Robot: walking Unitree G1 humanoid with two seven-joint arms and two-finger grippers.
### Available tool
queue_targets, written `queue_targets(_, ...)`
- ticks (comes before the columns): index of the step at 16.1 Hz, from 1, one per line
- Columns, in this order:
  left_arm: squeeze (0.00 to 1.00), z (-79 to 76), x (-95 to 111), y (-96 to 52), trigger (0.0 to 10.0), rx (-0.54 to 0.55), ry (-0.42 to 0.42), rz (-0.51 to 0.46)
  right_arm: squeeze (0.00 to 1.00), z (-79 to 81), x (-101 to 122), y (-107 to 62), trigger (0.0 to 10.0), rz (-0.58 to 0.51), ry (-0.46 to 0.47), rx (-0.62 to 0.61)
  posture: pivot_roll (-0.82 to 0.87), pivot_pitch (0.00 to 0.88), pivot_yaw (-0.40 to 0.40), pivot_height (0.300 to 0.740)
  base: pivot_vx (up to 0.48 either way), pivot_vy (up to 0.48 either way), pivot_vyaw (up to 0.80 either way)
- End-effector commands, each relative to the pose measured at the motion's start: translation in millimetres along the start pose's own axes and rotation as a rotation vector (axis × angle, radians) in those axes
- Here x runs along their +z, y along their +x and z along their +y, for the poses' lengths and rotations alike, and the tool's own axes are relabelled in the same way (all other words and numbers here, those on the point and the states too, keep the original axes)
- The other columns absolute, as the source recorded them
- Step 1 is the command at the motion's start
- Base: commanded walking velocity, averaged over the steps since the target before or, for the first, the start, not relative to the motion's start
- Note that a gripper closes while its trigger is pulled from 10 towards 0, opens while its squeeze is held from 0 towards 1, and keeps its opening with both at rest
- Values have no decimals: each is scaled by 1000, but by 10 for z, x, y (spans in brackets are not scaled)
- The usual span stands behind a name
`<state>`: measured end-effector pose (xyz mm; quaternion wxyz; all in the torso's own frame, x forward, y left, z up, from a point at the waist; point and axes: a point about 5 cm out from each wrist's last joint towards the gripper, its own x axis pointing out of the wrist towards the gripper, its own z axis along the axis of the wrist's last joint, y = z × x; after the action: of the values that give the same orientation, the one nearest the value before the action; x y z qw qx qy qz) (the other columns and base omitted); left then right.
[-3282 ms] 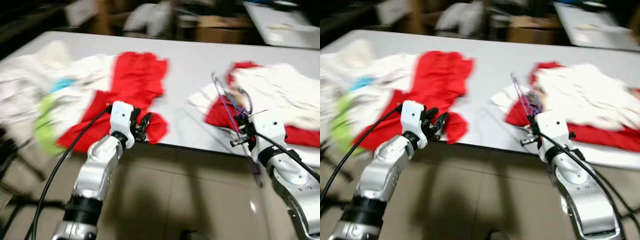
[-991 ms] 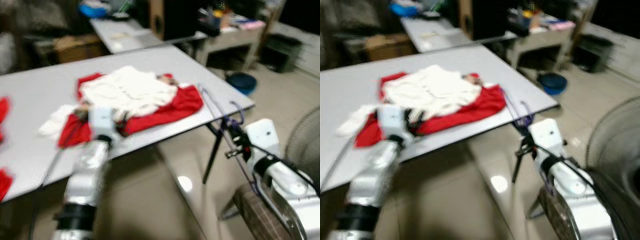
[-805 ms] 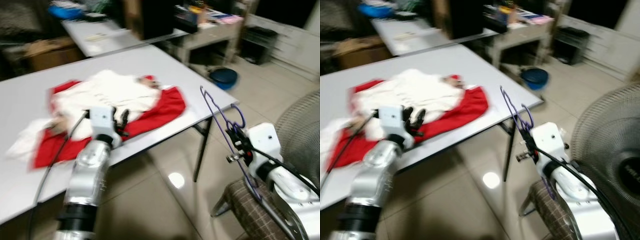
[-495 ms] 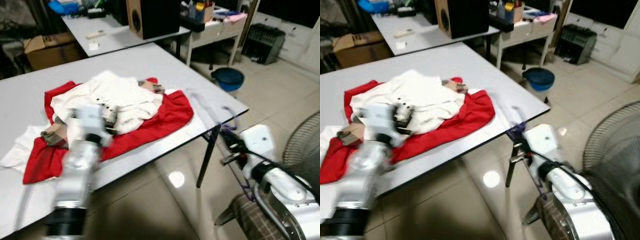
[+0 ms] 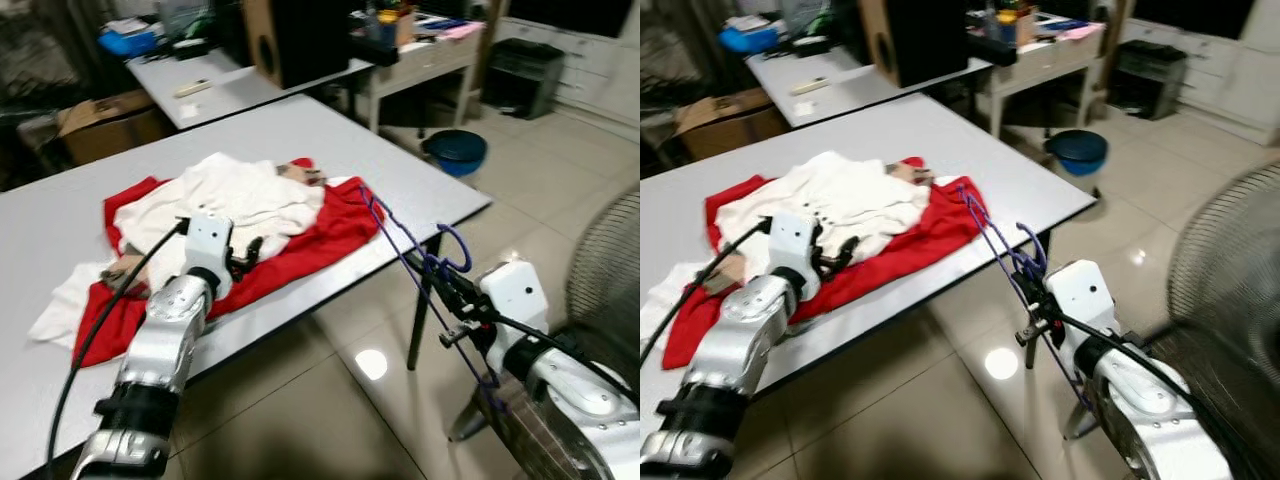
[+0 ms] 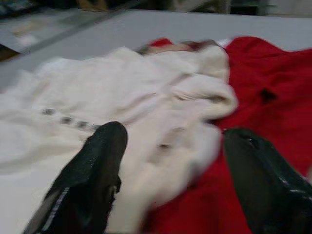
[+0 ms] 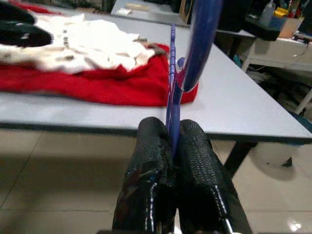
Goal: Hang hanger
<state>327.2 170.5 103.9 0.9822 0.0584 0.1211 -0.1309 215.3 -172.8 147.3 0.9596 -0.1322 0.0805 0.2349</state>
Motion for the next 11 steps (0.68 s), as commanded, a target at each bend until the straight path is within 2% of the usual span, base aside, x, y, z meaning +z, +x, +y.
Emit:
queue_targets(1,0,31,-39,9,10000,-33,-8,44,0,22,36,-1,10000,-18,4,28,-217,0,127,740,0,0,0)
queue_targets(2,0,81,-87,6,10000,-36,8,67,0,51,24,19,10000,-15,7,37,-219,0,127,740,0,0,0)
queue_targets(4,0,202,-127,-2,10000,27,-10,88,0,92,19,40,10000,-10,6,54,-227,0,137,740,0,0,0)
queue_targets(5,0,360,-103,1,10000,138,-65,74,0,102,32,30,10000,-7,-1,82,-228,0,137,740,0,0,0)
queue_targets(7,0,545,40,-22,10000,236,-144,-10,0,113,39,8,10000,-4,-13,136,-215,0,142,740,0,0,0)
queue_targets(8,0,599,126,-44,10000,212,-196,-63,0,149,43,1,10000,-6,-14,184,-203,0,135,740,0,0,0)
queue_targets(9,0,636,149,-61,10000,185,-195,-74,0,183,29,7,10000,-1,-17,224,-187,0,125,740,0,0,0)
queue_targets(10,0,692,97,-83,10000,170,-121,-21,0,203,-9,23,10000,17,-34,251,-182,0,121,740,0,0,0)
queue_targets(11,0,765,-2,-110,10000,180,-35,72,0,205,-25,53,10000,29,-47,255,-172,0,119,740,0,0,0)
